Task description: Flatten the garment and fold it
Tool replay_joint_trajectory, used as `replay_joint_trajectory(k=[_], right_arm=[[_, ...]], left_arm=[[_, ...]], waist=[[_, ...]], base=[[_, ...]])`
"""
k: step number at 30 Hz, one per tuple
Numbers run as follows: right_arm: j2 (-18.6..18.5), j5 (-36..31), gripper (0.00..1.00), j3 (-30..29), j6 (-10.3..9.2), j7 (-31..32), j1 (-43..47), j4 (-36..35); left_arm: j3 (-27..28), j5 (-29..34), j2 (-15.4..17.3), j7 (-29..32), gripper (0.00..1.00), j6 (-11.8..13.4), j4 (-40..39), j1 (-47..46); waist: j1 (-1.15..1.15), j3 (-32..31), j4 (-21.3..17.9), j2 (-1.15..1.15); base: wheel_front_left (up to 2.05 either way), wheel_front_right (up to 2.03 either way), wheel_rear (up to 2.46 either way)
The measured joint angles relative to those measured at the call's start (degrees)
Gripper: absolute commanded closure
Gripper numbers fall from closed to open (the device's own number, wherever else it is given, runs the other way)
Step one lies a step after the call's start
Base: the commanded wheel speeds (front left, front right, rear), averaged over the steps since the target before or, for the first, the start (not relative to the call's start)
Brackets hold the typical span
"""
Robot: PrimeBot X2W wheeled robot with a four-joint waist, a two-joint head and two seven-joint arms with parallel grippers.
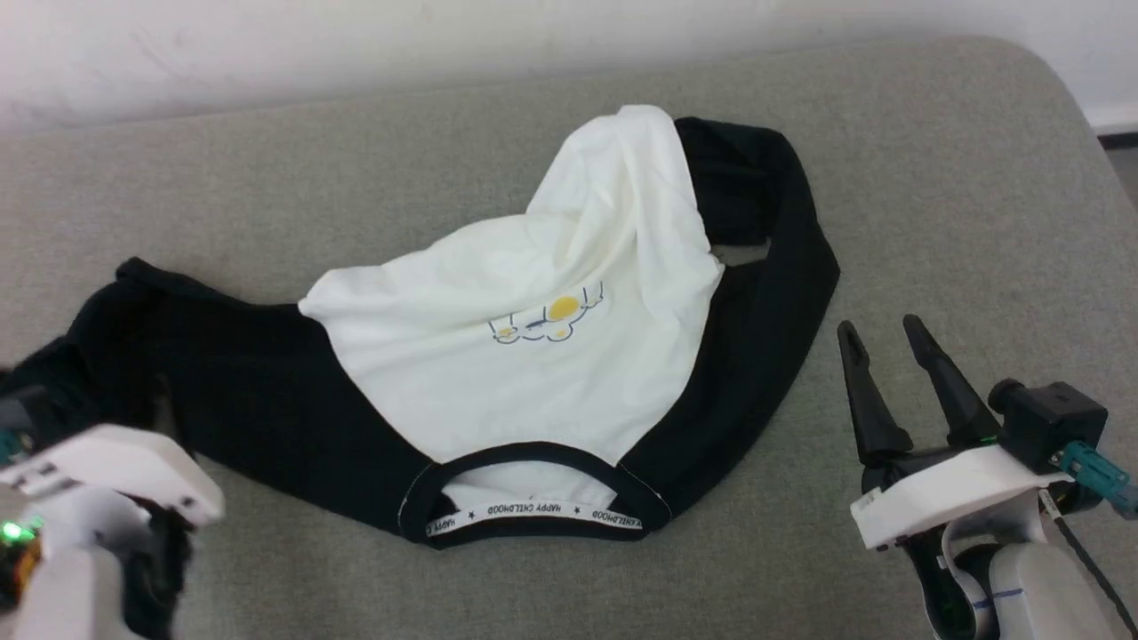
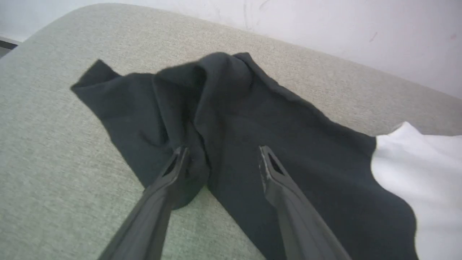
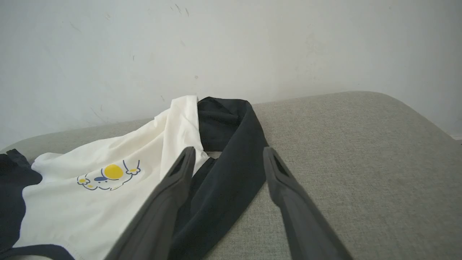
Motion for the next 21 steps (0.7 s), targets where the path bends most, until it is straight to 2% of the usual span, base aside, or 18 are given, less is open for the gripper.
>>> replay_joint_trajectory(k=[4,10,14,21], right_arm=[[0.0,0.25,0.0,0.15,0.0,0.46,0.82,-0.2],[0.03,0.26,0.0,0.46,0.0,0.58,0.8,-0.87],[0.01,0.33,0.0,0.42,0.0,0.6,0.81,-1.07],[0.0,0.78,0.0,0.41,0.0,0.99,0.81,-1.11]], left_arm=[[-1.65,-1.23,-3.72,0.96,0.0,-0.18,-4.93,5.26],[-4.76,-1.64,-6.14,6.31,0.0,0.44,-7.93,8.76],[-5.38,-1.98,-6.34,9.0,0.0,0.8,-8.45,8.74],[-5.46,-1.37,-4.25,14.74,0.0,3.64,-8.17,8.04]], waist=[[0.0,-1.57,0.87,0.0],[0.0,-1.96,1.07,-0.01],[0.0,-1.4,0.18,-0.01],[0.0,-0.53,-1.68,-0.01]], base=[[0.0,0.0,0.0],[0.0,0.0,0.0],[0.0,0.0,0.0],[0.0,0.0,0.0]])
